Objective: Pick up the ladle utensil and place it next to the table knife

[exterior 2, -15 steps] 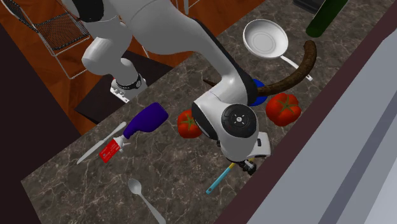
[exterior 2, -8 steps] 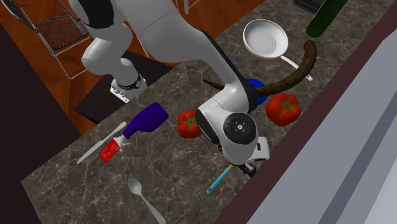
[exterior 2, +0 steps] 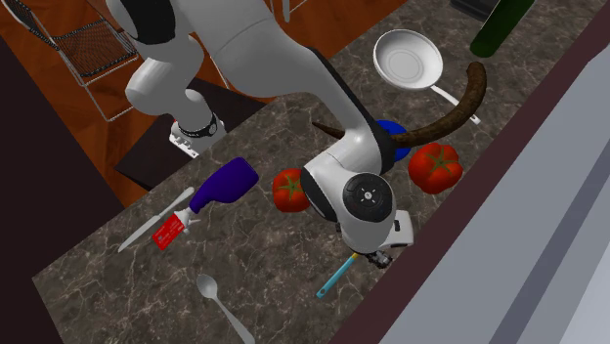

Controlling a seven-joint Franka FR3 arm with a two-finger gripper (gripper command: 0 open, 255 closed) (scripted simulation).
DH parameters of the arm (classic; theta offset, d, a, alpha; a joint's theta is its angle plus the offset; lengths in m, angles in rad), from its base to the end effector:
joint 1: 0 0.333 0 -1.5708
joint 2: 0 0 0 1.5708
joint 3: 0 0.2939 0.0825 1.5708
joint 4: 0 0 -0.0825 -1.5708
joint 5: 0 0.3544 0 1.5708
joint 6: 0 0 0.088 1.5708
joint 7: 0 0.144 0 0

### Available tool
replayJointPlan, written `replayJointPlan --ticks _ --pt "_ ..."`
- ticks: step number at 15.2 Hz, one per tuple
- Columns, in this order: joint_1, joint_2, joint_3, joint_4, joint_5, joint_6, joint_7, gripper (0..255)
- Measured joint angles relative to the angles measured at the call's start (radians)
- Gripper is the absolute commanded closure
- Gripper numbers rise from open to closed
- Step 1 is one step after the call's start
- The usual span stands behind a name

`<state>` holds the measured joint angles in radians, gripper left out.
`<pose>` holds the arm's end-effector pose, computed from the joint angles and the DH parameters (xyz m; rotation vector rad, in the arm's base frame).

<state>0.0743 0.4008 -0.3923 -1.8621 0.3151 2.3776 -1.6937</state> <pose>0.5980 -0.1727 0.2931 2.5128 1.7254 0.2388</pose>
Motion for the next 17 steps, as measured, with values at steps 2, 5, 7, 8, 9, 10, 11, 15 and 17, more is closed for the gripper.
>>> replayJointPlan --ticks 2,5,7,8,9,10,11,15,17 --pt "0.000 -0.001 0.000 0.000 0.000 -0.001 0.000 255" --pt "0.000 -0.001 0.000 0.000 0.000 0.001 0.000 255" --pt "0.000 -0.001 0.000 -0.001 0.000 0.001 0.000 255" --pt "0.000 -0.001 0.000 -0.001 0.000 0.001 0.000 255" --pt "0.000 -0.001 0.000 0.000 0.000 0.000 0.000 255" --pt "0.001 -0.003 -0.001 0.002 -0.002 -0.005 0.002 255" --pt "0.002 -0.009 -0.003 0.005 -0.006 -0.012 0.005 255" --pt "0.008 -0.033 -0.012 0.023 -0.025 -0.052 0.019 255" --pt "0.013 -0.052 -0.018 0.026 -0.037 -0.072 0.029 255"
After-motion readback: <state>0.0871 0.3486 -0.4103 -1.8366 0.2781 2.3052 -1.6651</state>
